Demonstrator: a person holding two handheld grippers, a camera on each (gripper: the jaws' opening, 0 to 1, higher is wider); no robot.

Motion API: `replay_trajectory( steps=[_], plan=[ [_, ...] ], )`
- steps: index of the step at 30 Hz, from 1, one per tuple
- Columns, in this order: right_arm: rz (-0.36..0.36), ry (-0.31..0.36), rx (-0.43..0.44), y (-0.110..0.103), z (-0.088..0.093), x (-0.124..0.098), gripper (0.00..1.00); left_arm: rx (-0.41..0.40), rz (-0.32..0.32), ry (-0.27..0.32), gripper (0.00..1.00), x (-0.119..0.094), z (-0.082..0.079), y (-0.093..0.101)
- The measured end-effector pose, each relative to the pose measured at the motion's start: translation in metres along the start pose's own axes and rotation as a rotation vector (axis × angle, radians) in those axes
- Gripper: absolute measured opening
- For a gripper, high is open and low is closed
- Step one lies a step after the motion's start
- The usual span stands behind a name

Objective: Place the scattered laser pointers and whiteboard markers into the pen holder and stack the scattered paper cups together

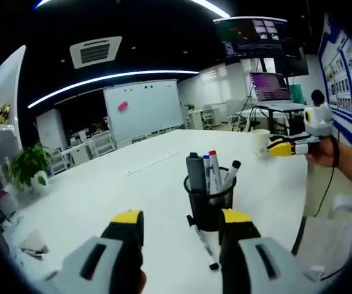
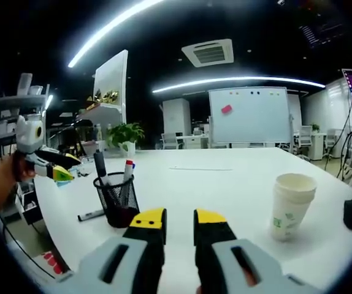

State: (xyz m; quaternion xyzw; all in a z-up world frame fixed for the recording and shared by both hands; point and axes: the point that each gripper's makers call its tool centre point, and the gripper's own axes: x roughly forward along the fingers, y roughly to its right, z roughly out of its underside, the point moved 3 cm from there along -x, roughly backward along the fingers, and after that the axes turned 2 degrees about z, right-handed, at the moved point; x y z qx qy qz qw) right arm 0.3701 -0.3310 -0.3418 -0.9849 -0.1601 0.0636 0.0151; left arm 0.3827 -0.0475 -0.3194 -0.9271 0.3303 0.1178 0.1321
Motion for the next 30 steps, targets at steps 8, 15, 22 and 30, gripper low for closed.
replay_trajectory(
  steps=[8,15,22,30],
  plan=[
    [-0.001,-0.006,0.0,0.0,0.002,0.002,0.18,-0.01,0.021,-0.038,0.49,0.004,0.012,0.007],
    [-0.001,0.005,-0.001,0.002,-0.004,0.005,0.18,-0.015,0.025,-0.06,0.49,0.005,0.019,0.013],
    [-0.004,-0.001,-0.004,0.002,-0.002,0.006,0.18,-0.019,0.028,-0.075,0.49,0.006,0.025,0.013],
    [0.0,0.001,-0.005,0.003,-0.003,0.006,0.18,-0.025,0.034,-0.102,0.48,0.007,0.032,0.02]
  ],
)
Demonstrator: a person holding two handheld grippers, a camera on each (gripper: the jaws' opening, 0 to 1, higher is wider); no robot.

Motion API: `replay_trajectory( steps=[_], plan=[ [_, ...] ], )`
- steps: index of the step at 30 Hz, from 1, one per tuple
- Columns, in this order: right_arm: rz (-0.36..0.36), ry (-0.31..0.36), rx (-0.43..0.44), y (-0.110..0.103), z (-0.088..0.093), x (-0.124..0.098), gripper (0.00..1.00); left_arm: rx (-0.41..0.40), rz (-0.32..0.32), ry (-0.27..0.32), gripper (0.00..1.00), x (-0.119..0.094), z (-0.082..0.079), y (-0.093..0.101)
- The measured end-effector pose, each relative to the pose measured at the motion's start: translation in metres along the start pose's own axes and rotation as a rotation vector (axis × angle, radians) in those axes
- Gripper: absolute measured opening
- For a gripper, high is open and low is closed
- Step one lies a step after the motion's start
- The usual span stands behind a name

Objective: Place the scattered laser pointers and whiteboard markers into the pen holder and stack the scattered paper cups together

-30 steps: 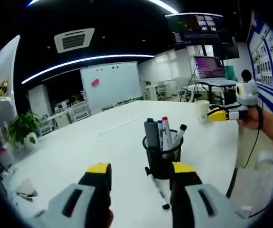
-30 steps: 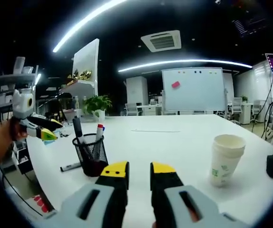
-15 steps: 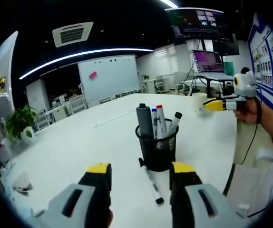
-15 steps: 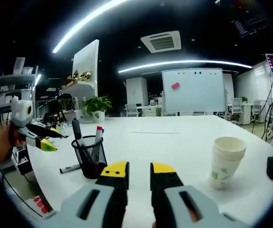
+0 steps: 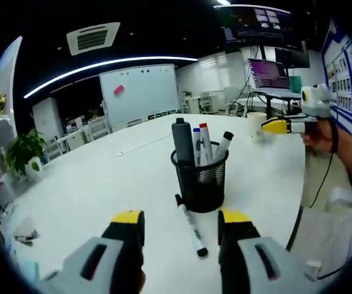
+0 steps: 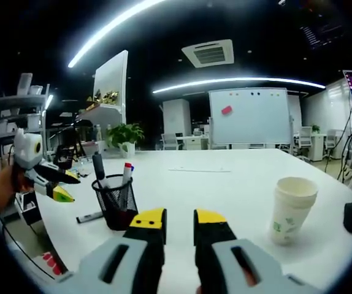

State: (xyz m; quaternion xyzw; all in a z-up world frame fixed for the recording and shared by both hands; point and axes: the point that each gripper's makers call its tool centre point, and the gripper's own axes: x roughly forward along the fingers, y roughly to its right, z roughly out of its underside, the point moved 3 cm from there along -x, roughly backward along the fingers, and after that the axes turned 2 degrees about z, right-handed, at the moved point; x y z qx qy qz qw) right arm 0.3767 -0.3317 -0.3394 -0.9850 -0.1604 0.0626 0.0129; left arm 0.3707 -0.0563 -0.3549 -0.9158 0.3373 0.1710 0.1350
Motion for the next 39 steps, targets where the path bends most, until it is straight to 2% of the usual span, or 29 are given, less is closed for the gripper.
replay_trajectory(
  steps=[23,33,39],
  plan=[
    [0.009,-0.015,0.004,0.001,0.006,-0.001,0.18,-0.047,0.016,-0.06,0.47,0.009,0.022,0.003],
    [0.007,-0.015,0.002,0.001,0.006,0.0,0.18,-0.1,0.012,-0.054,0.44,0.012,0.031,0.004],
    [0.01,-0.018,0.0,0.001,0.007,-0.001,0.18,-0.105,0.004,-0.056,0.44,0.014,0.036,0.003]
  ],
)
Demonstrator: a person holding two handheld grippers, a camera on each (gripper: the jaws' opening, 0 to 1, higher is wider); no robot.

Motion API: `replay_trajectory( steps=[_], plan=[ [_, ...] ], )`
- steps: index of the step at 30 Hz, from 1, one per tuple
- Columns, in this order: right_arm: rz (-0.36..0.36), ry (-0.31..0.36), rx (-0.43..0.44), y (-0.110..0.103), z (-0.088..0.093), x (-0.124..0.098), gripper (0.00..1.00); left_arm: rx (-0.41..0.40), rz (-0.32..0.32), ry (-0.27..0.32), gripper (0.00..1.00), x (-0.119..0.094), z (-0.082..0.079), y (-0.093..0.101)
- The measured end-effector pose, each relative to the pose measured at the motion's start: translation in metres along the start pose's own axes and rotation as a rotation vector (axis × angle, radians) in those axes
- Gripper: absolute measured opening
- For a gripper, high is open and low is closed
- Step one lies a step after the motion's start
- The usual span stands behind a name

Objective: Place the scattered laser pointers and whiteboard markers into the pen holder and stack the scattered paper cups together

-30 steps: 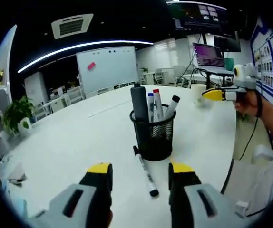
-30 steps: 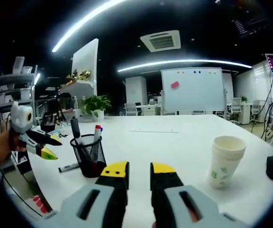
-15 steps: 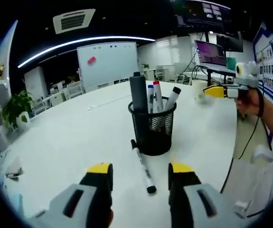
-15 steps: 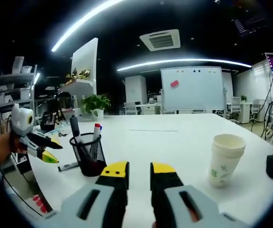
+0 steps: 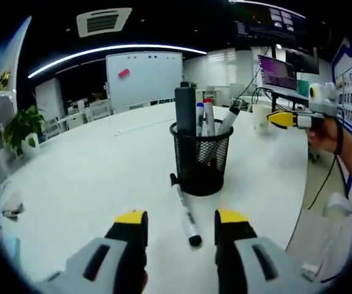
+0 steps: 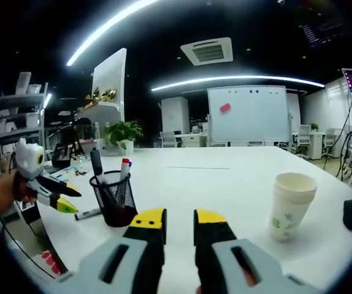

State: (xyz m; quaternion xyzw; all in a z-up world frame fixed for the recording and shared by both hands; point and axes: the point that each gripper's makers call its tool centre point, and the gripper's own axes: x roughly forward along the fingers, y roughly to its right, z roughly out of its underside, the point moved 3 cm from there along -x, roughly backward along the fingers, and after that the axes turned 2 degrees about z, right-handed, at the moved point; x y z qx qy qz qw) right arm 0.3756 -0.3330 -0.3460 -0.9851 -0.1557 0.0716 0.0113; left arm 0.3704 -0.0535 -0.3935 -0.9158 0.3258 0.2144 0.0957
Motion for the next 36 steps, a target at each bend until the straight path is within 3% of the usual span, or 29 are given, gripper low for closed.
replay_trajectory(
  steps=[16,20,36],
  plan=[
    [-0.002,-0.002,0.003,-0.001,0.002,0.001,0.18,-0.065,0.019,0.007,0.35,0.003,0.008,0.007],
    [-0.003,-0.004,0.002,-0.001,0.003,0.0,0.18,-0.029,-0.002,-0.015,0.34,0.002,0.013,0.009],
    [-0.006,-0.001,0.009,-0.003,0.004,-0.001,0.18,-0.053,-0.002,-0.033,0.3,0.001,0.022,0.008]
  ],
)
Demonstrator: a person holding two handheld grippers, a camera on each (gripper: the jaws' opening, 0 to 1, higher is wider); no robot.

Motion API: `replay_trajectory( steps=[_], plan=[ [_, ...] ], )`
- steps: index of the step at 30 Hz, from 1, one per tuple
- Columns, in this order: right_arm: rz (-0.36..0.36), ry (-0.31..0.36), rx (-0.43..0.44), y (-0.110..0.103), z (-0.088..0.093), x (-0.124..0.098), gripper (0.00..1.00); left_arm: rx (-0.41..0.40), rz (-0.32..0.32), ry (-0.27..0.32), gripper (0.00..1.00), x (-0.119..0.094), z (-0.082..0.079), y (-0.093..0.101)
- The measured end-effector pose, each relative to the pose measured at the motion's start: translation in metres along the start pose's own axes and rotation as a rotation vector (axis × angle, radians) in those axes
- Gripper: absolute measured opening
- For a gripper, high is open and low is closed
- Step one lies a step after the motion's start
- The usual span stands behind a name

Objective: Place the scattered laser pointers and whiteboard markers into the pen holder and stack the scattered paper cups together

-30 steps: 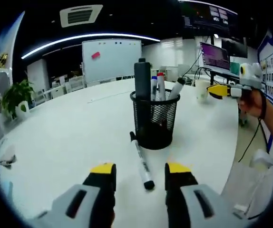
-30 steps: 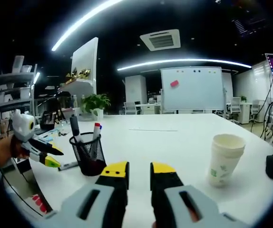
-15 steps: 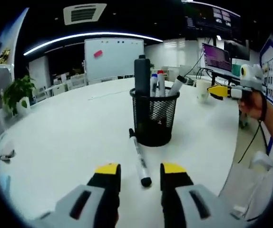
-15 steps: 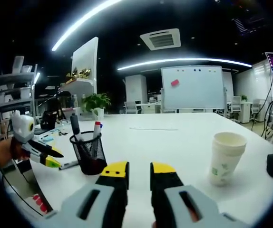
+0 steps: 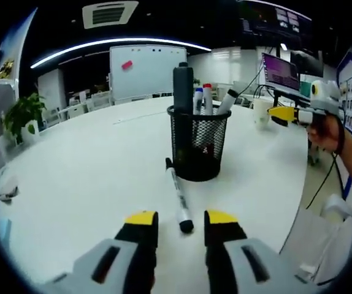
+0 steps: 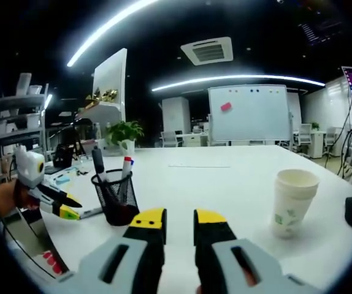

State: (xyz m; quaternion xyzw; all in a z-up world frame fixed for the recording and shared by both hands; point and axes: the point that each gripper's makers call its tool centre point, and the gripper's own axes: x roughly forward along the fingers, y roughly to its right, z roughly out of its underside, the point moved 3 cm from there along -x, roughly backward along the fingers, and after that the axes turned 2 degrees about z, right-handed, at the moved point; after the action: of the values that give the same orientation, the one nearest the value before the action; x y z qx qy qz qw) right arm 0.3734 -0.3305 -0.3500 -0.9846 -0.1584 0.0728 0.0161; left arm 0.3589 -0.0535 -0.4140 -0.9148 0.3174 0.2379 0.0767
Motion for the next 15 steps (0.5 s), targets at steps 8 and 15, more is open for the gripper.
replay_trajectory(
  steps=[8,15],
  plan=[
    [0.001,-0.001,-0.002,0.001,-0.0006,0.0006,0.18,-0.002,-0.006,-0.006,0.28,0.001,0.0036,0.0001],
    [-0.001,-0.002,-0.005,0.0005,-0.0009,0.0018,0.18,0.003,0.0,-0.009,0.28,0.0025,0.0038,0.0034]
  ],
)
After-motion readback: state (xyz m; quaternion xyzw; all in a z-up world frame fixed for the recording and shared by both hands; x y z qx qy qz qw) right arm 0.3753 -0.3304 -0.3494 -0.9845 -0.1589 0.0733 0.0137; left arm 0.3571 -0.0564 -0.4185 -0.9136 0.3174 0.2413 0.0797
